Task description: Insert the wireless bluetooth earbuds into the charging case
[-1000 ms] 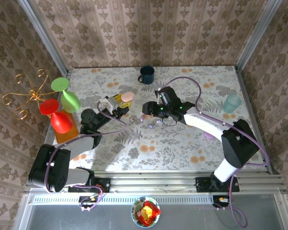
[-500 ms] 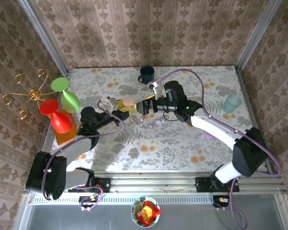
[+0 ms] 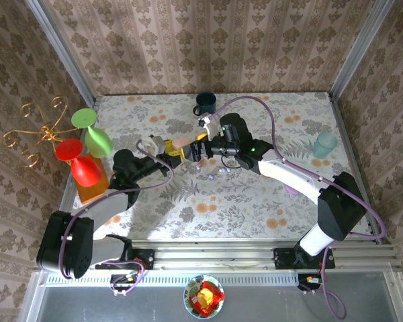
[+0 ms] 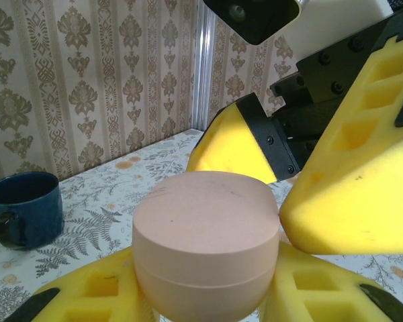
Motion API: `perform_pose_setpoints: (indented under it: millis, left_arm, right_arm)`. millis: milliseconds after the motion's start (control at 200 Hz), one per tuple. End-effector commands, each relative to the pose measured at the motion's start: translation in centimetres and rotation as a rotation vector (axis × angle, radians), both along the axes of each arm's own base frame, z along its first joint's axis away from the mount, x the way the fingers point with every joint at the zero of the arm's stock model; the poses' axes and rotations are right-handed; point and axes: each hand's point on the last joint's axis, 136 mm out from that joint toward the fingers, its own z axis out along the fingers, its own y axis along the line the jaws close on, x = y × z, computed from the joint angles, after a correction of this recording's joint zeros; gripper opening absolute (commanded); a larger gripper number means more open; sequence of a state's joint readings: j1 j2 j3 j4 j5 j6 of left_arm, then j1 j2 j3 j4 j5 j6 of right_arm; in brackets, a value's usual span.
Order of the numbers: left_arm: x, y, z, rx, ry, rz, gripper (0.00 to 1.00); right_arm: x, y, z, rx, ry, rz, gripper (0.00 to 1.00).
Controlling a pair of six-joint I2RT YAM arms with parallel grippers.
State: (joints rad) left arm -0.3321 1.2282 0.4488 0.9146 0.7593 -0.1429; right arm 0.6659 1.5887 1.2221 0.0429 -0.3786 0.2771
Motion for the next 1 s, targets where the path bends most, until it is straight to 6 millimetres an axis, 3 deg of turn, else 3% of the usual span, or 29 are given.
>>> perform_pose_setpoints:
  millis: [0, 155, 405, 995]
  left_arm:
    - [0.1, 0.1, 2.0, -0.035, -0.050, -0.008, 0.32]
    - [0.0, 0.1, 1.5, -0.018, -0.054, -0.003, 0.32]
    - [-0.2, 0.1, 1.7, -0.017, -0.064, -0.015, 0.32]
    - [-0.5, 0.2, 1.4, -0.006, -0.069, -0.015, 0.32]
  right_arm:
    - [1.6, -0.3, 1.8, -0.001, -0.086, -0.070, 0.87]
    - [2.2, -1.1, 3.1, 0.028, -0.118, -0.132, 0.86]
    - [3.5, -0.6, 2.2, 0.027, -0.097, -0.153, 0.86]
    - [4.9, -0.3, 2.9, 0.017, -0.100, -0.163, 0.86]
